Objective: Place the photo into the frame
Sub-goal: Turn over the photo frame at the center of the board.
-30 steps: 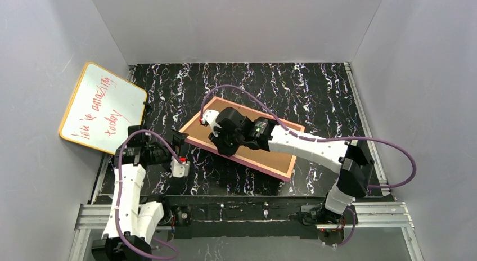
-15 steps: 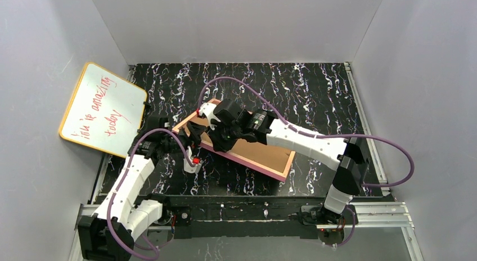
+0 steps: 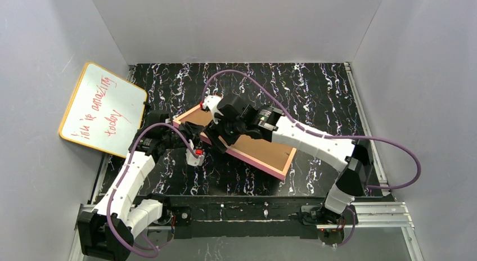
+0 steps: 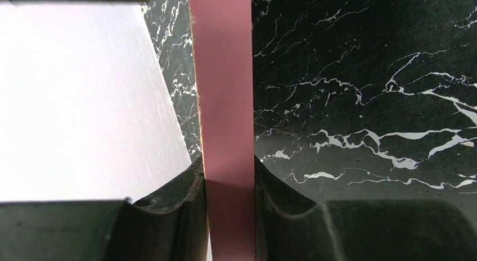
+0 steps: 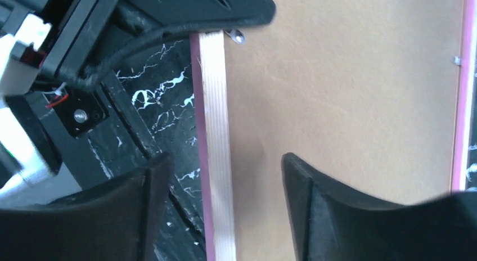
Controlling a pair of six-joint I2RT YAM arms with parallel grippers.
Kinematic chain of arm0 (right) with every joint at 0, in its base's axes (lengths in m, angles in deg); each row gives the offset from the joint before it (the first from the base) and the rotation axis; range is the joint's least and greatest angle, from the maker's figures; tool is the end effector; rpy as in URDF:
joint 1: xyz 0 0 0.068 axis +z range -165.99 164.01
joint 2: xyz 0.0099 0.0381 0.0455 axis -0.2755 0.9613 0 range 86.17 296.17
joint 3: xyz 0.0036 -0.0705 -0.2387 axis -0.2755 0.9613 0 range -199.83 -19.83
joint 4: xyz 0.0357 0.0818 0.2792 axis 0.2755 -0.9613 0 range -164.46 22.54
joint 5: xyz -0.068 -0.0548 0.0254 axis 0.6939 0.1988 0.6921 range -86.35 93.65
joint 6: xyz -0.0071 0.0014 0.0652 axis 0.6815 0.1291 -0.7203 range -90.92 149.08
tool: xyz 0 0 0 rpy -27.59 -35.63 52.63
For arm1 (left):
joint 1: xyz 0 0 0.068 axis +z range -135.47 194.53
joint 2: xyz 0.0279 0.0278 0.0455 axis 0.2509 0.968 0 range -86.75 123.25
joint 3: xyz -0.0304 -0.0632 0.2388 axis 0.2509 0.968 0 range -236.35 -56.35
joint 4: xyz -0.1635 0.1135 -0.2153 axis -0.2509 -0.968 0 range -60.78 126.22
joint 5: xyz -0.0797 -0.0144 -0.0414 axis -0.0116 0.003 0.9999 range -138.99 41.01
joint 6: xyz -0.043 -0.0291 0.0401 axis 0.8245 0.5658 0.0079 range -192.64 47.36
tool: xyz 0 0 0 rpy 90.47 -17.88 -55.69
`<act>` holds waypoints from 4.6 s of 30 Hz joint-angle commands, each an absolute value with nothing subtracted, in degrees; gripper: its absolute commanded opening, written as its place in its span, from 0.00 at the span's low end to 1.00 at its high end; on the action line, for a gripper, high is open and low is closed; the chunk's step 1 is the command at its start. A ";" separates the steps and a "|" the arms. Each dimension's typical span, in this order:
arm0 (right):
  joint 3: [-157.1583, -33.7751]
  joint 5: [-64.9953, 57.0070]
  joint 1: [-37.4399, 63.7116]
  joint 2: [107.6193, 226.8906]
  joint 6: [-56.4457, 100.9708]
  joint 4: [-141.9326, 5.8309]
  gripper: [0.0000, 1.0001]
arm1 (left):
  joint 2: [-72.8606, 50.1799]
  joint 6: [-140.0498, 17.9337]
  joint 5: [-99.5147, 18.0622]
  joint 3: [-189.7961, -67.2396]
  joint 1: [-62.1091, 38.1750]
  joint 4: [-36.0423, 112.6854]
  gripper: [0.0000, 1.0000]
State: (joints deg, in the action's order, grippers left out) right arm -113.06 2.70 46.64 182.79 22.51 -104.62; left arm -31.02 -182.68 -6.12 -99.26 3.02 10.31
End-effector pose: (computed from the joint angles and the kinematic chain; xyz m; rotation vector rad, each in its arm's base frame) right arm 0.1945 0.3775 0.3129 -1.1189 2.0826 0.6341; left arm 0.2454 -0.0858 0.2379 1.9472 0.6535 0.2170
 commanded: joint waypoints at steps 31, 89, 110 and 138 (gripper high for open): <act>-109.31 26.04 51.91 171.94 44.39 -115.42 0.87 | -27.66 -165.59 -6.48 -117.35 2.67 -0.69 0.12; -118.64 -19.89 11.64 176.21 0.88 -105.62 0.11 | -8.16 -98.38 -27.86 -152.48 6.66 -3.21 0.98; -81.94 -23.58 0.27 161.84 -12.01 -85.86 0.15 | -3.85 -96.53 -25.49 -142.45 9.74 -6.61 0.98; -60.84 -19.73 -0.08 169.64 -7.71 -61.02 0.99 | -2.84 -96.28 -28.56 -123.65 14.44 -1.18 0.98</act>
